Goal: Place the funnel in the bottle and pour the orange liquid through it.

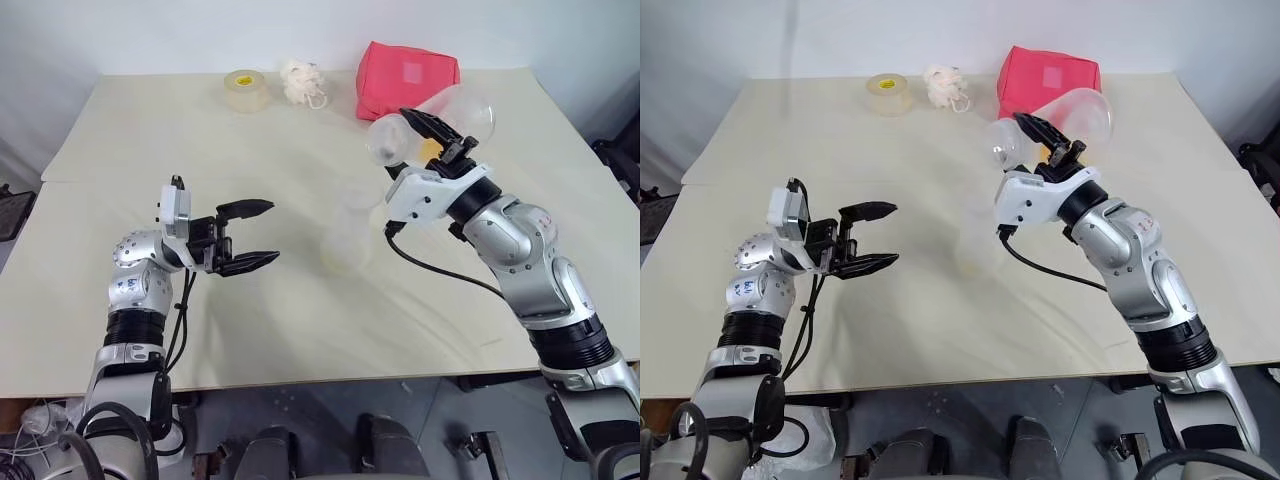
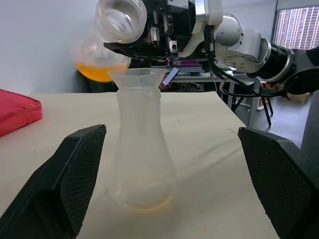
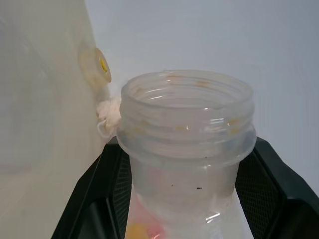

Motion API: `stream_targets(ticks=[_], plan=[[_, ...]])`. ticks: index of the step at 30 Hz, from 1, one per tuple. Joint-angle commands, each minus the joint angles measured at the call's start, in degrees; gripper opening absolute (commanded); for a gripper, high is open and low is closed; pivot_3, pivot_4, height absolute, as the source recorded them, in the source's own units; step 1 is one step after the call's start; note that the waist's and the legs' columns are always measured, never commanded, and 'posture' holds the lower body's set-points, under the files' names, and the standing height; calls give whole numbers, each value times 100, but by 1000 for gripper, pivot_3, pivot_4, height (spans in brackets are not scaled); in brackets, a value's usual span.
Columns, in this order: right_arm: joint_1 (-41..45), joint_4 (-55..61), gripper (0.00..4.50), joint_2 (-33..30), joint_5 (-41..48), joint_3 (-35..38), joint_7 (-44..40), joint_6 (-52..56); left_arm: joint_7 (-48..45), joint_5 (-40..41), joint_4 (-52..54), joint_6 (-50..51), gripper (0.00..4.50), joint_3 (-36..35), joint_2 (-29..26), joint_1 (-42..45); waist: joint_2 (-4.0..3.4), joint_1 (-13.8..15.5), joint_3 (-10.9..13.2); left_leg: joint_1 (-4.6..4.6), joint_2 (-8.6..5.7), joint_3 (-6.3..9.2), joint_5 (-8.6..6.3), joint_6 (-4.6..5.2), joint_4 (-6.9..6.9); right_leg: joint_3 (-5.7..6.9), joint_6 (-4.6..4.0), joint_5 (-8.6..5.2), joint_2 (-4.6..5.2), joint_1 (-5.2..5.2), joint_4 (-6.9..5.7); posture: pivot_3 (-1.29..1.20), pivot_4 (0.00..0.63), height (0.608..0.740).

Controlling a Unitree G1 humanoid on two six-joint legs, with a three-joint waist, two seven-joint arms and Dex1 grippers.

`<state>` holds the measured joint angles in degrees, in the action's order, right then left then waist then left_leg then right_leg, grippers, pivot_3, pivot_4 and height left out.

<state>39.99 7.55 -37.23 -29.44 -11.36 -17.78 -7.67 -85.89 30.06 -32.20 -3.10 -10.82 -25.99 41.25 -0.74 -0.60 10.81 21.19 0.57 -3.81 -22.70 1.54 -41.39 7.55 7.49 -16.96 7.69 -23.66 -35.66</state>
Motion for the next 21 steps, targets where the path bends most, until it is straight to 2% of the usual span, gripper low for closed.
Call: stream_targets(ticks=[1,8,21], plan=[[274,-69,2443,-253,-505,-68,123,-526,-25,143,225,15,4500,-91,-49,-25,0,-4,0,0,0,-1,0,0,0,0,0,0,0,0,0,0,150,740],[451,-535,2443,-461,-1147,-84,522,-1164,-16,164,254,61,4500,-103,-36,-4,0,-68,0,0,0,0,0,0,2,2,0,0,1,0,0,0,150,740],[727,-1040,2443,-470,-1822,-155,974,-1790,34,146,168,37,4500,-96,27,81,0,-117,0,-1,2,4,1,-1,9,3,0,0,2,-2,-1,0,150,740]])
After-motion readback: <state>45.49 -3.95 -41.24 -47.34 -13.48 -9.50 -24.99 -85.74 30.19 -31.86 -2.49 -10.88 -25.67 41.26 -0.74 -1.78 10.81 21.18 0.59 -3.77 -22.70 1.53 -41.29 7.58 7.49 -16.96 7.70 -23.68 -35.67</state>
